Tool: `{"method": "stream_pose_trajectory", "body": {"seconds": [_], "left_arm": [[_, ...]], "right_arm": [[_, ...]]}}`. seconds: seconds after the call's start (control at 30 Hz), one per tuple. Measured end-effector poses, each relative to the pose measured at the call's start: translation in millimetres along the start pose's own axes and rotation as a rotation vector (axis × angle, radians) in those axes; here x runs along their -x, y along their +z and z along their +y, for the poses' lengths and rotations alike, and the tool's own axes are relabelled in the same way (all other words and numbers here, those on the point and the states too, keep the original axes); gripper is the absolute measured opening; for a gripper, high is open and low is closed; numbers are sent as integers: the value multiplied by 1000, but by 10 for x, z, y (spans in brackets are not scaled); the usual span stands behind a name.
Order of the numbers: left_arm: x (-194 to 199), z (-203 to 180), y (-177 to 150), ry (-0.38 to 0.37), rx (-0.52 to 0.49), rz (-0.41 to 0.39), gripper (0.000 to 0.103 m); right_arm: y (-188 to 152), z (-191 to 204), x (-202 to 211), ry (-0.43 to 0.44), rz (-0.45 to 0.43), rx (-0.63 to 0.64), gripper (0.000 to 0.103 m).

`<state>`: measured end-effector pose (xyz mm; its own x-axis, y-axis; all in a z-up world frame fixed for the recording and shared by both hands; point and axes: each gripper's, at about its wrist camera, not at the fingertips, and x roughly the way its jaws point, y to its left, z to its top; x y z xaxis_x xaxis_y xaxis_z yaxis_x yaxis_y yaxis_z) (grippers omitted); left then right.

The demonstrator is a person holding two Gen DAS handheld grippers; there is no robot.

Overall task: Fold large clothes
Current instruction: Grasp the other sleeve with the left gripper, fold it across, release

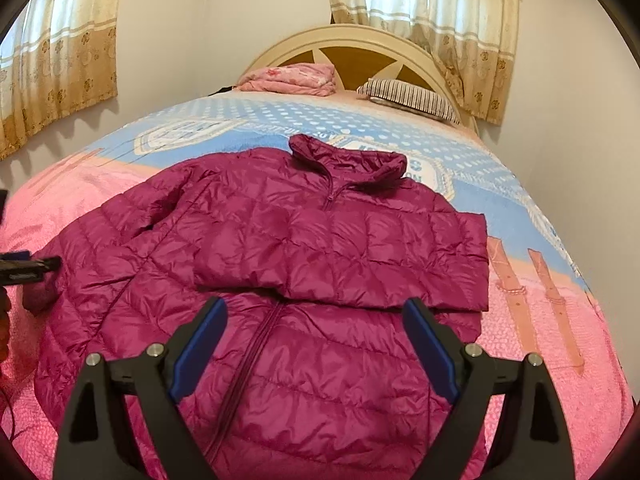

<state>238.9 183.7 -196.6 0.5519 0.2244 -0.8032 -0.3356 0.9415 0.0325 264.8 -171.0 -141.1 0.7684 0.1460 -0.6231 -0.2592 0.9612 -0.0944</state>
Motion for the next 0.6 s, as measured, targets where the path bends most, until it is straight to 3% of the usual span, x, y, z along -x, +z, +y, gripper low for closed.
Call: {"method": "stream_pose_trajectory", "body": {"seconds": [0.03,0.07,0.1,0.23,0.37,0.47,0.6], "left_arm": [[22,-8,4,5,2,-15,41],[74,-12,26,-4,-5,-30,22],[107,0,67,-9,-14,-40,20],[514,20,383,106,-65,-184,17],[969,-73,782,170,-117,-339,16],[1226,-345,1034,170,-182,-424,16],[1409,-909,1198,110,-268,-478,15]], "right_arm": [[1,-20,4,-3,-2,-5,91],[-2,-39,11,-7,-5,-10,91],[-3,-68,16,-11,-10,-17,91],[-3,-206,-12,-32,-14,-37,91],[1,-425,-28,-57,-13,-75,91],[8,-600,8,-74,-25,-109,91],[8,-854,66,-101,-37,-153,91]]}}
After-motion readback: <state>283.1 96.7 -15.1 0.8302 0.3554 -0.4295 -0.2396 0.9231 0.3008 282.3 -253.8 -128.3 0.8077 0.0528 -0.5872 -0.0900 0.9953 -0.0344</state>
